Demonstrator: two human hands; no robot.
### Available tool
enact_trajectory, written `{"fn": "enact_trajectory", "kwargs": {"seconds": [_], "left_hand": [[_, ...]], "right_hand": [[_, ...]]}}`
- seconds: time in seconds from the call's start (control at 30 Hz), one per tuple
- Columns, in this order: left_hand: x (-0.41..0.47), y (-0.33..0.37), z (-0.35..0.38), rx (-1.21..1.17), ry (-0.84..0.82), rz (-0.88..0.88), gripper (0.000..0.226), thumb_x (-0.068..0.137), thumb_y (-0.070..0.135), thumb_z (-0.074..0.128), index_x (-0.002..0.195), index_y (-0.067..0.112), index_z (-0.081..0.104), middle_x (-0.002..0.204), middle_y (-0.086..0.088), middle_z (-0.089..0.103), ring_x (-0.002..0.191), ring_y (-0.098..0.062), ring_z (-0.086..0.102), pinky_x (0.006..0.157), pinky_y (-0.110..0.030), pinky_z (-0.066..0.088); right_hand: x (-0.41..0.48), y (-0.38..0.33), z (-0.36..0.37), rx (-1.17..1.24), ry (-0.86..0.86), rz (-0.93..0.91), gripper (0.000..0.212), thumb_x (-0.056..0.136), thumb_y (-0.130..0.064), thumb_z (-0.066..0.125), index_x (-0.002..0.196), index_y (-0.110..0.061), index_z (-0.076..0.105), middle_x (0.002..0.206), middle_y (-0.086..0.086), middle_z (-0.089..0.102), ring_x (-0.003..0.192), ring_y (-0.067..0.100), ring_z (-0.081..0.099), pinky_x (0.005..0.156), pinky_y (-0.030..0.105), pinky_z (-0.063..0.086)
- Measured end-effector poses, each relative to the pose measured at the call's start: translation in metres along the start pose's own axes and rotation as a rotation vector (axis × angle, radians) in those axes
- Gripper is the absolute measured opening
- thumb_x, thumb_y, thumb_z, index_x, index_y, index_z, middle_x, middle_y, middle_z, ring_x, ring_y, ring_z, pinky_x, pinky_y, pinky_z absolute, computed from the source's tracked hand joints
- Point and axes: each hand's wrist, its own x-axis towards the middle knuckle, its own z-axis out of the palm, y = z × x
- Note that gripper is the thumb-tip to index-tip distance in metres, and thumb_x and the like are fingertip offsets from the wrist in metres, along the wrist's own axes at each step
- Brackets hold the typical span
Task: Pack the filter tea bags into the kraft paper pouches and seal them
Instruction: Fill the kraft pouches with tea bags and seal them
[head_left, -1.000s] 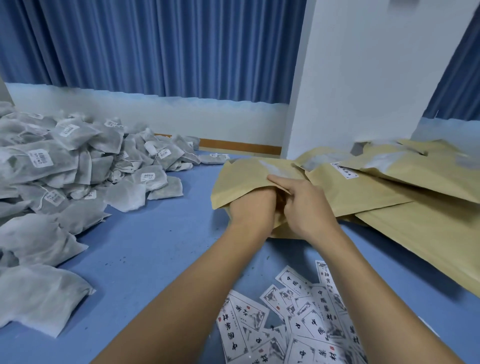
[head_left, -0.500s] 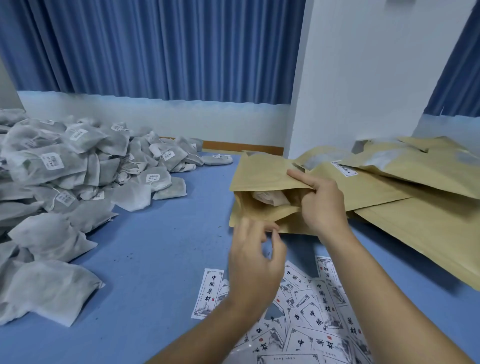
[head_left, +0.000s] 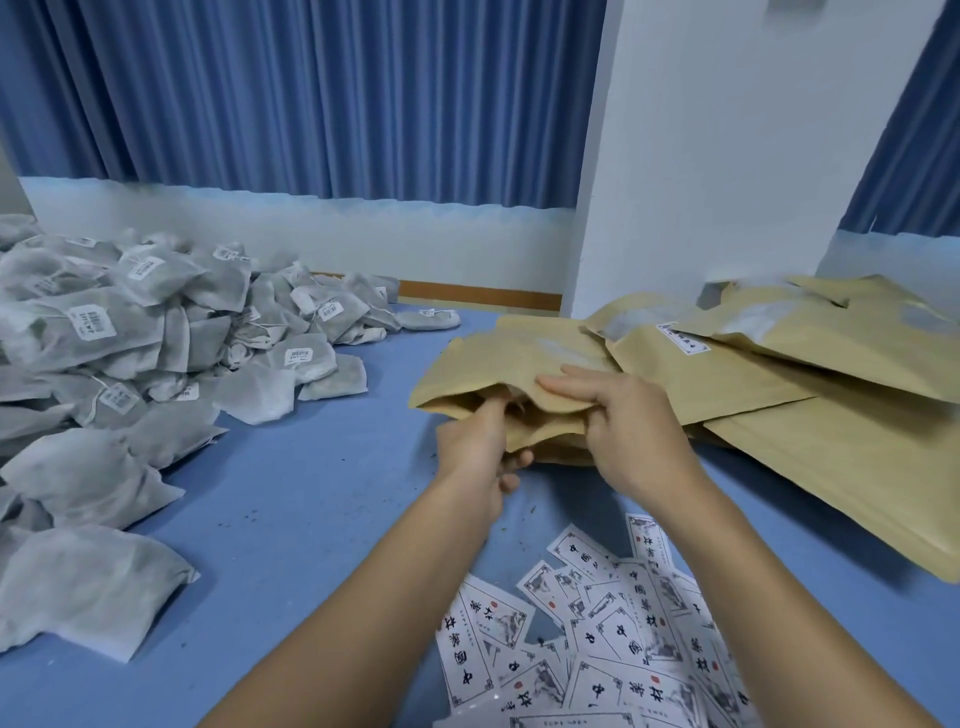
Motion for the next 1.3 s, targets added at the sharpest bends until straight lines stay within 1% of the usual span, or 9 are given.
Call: {"fn": "enact_trajectory", "kwargs": {"seconds": [0.13, 0.2, 0.33, 0.5, 0.67, 0.8, 0.93, 1.13, 1.3], "left_hand": [[0.003, 0.013, 0.002, -0.096, -0.070, -0.083, 0.023, 0.092, 0.014, 0.037, 0.077, 0.019, 0.055, 0.048, 0.002, 0.053, 0.031, -0.014, 0.041, 0.036, -0.013, 0.019], [0.001, 0.013, 0.000, -0.169, -0.123, -0.083, 0.026, 0.095, 0.011, 0.039, 0.082, 0.016, 0.061, 0.054, 0.001, 0.062, 0.038, -0.016, 0.054, 0.037, -0.016, 0.034], [-0.002, 0.002, -0.001, -0.433, -0.343, -0.039, 0.040, 0.094, -0.009, 0.036, 0.120, 0.000, 0.065, 0.114, -0.019, 0.073, 0.105, -0.033, 0.071, 0.083, -0.043, 0.061], [-0.009, -0.008, -0.015, -0.369, -0.755, -0.057, 0.043, 0.087, 0.014, 0.062, 0.126, -0.003, 0.057, 0.133, -0.023, 0.060, 0.118, -0.037, 0.062, 0.107, -0.055, 0.045], [-0.006, -0.021, -0.006, -0.419, -0.444, -0.016, 0.042, 0.103, 0.036, 0.049, 0.135, 0.009, 0.056, 0.115, -0.014, 0.074, 0.101, -0.031, 0.073, 0.080, -0.046, 0.062], [-0.009, -0.043, -0.006, -0.519, -0.373, 0.005, 0.046, 0.102, 0.047, 0.047, 0.130, 0.012, 0.057, 0.113, -0.013, 0.074, 0.104, -0.031, 0.072, 0.079, -0.043, 0.062], [-0.011, -0.056, -0.011, -0.221, -0.342, 0.020, 0.053, 0.092, 0.058, 0.059, 0.113, 0.009, 0.067, 0.100, -0.013, 0.077, 0.079, -0.022, 0.073, 0.055, -0.032, 0.054], [-0.006, -0.052, -0.023, -0.213, -0.073, 0.119, 0.026, 0.097, 0.039, 0.058, 0.105, 0.016, 0.065, 0.072, -0.013, 0.067, 0.049, -0.019, 0.054, 0.039, -0.023, 0.032], [-0.015, -0.050, -0.020, -0.125, -0.119, 0.221, 0.075, 0.102, 0.063, 0.029, 0.076, 0.003, 0.067, 0.069, -0.020, 0.068, 0.048, -0.023, 0.057, 0.037, -0.023, 0.030]], "right_hand": [[-0.010, 0.006, 0.001, -0.099, -0.156, -0.150, 0.063, 0.089, 0.007, 0.047, 0.128, -0.038, 0.066, 0.151, -0.006, 0.048, 0.138, 0.015, 0.045, 0.109, 0.008, 0.027], [-0.013, 0.009, -0.003, -0.044, -0.187, -0.190, 0.048, 0.096, -0.011, 0.058, 0.130, -0.045, 0.063, 0.153, -0.011, 0.044, 0.137, 0.005, 0.044, 0.101, 0.001, 0.027], [-0.018, 0.012, -0.006, 0.181, -0.147, -0.168, 0.032, 0.092, -0.059, 0.052, 0.116, -0.050, 0.070, 0.138, -0.022, 0.052, 0.135, -0.016, 0.035, 0.101, 0.003, 0.029], [-0.015, 0.029, -0.009, 0.231, -0.099, -0.122, 0.019, 0.090, -0.015, 0.073, 0.103, -0.027, 0.081, 0.131, -0.011, 0.065, 0.126, -0.004, 0.054, 0.109, 0.025, 0.041], [-0.021, 0.030, -0.005, 0.455, 0.254, 0.112, 0.054, 0.076, -0.021, 0.087, 0.125, -0.028, 0.065, 0.132, -0.016, 0.061, 0.122, -0.006, 0.055, 0.100, 0.022, 0.047], [-0.032, 0.037, -0.001, 0.838, 0.175, 0.610, 0.033, 0.078, -0.035, 0.084, 0.098, -0.012, 0.069, 0.084, -0.002, 0.073, 0.064, 0.010, 0.067, 0.051, 0.025, 0.049], [-0.049, 0.044, 0.003, 0.954, 0.140, 0.546, 0.024, 0.092, -0.024, 0.071, 0.078, -0.006, 0.063, 0.060, 0.006, 0.052, 0.047, 0.011, 0.039, 0.042, 0.019, 0.033], [-0.051, 0.047, -0.003, 1.178, 0.169, 0.561, 0.024, 0.086, -0.027, 0.073, 0.075, -0.015, 0.056, 0.063, -0.003, 0.046, 0.048, 0.008, 0.037, 0.042, 0.017, 0.029], [-0.056, 0.027, 0.010, 1.271, 0.271, 0.579, 0.016, 0.091, -0.020, 0.072, 0.079, -0.011, 0.066, 0.065, 0.000, 0.056, 0.053, 0.008, 0.052, 0.046, 0.017, 0.044]]}}
